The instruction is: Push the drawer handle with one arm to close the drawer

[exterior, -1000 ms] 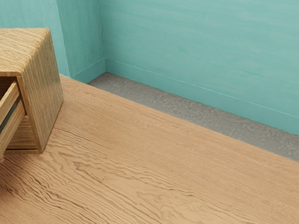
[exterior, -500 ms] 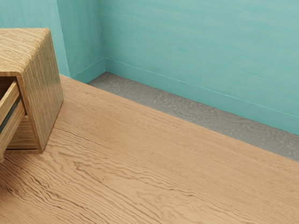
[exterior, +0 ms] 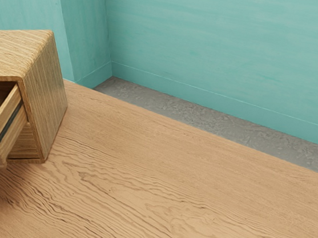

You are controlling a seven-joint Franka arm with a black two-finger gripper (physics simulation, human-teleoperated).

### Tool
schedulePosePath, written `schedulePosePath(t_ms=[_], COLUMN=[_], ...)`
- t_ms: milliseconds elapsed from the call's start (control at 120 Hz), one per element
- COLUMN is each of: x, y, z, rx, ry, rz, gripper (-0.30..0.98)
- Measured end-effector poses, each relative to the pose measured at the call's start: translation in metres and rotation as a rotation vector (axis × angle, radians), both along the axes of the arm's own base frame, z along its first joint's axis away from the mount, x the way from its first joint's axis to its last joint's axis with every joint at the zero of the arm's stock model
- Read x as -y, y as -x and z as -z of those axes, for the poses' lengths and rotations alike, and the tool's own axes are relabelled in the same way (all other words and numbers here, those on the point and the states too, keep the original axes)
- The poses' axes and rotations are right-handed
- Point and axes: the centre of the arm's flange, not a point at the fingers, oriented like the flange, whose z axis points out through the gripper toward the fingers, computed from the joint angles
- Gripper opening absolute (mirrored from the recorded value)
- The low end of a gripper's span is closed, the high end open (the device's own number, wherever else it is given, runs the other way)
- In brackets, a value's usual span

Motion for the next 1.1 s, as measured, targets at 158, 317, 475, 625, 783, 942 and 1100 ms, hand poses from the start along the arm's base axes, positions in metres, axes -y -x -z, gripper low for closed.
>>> schedulePosePath(t_ms=[158,317,475,625,783,942,1100], x=[-0.008,-0.020,-0.030,-0.040,-0.049,-0.061,-0.065], y=[-0.012,-0.027,-0.040,-0.053,-0.066,-0.077,-0.091], z=[-0.003,-0.002,-0.005,-0.005,-0.002,-0.001,-0.004], rx=[0.022,0.031,0.040,0.037,0.035,0.048,0.063], ry=[-0.007,-0.003,-0.005,-0.011,-0.010,-0.010,-0.023], rz=[0.008,0.011,0.015,0.014,0.015,0.018,0.030], gripper=[-0.08,-0.08,-0.08,-0.09,-0.09,-0.09,-0.08])
